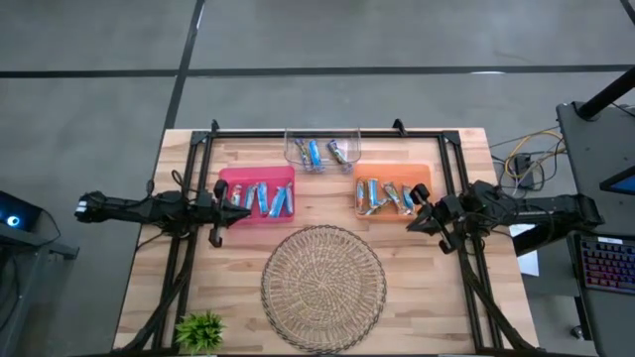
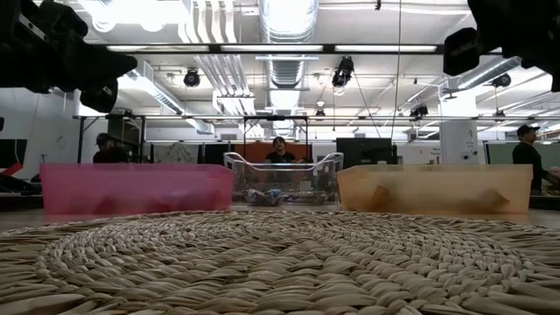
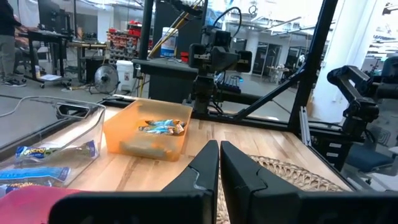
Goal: Pick and place Granola Bars by type
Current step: Return to Home Position
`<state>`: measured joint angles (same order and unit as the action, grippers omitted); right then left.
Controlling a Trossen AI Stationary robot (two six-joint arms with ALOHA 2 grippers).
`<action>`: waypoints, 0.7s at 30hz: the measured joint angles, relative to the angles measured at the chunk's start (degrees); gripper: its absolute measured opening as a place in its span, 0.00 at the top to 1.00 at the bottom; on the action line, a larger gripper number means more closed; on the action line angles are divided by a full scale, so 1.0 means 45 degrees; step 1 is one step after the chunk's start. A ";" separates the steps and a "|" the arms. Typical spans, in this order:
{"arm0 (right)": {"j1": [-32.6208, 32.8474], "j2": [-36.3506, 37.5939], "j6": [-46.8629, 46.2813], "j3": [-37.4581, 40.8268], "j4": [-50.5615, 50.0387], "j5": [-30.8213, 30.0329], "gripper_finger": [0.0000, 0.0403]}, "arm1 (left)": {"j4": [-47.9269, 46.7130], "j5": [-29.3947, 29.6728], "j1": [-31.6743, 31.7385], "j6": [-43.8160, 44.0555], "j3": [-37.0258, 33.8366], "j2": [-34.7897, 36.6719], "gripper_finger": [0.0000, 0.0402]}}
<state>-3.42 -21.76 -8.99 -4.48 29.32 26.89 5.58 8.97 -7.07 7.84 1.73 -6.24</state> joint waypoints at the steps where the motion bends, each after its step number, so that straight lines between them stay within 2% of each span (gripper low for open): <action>1: 0.0000 0.0000 -0.0002 0.0058 -0.0001 0.0000 0.98 | -0.0004 0.0000 0.0005 -0.0012 -0.0009 0.0022 1.00; 14: 0.0004 0.0062 -0.0287 0.0458 0.0013 0.0004 0.98 | -0.0402 0.0000 0.0005 -0.0109 -0.0023 0.0039 1.00; 21: -0.0005 0.0868 -0.0120 0.0688 -0.0103 0.0000 0.98 | -0.0417 0.0005 0.0007 -0.0109 -0.0032 0.0075 1.00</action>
<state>-3.44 -17.85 -9.54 -1.38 28.86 26.89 3.70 8.99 -7.04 7.35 1.58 -5.90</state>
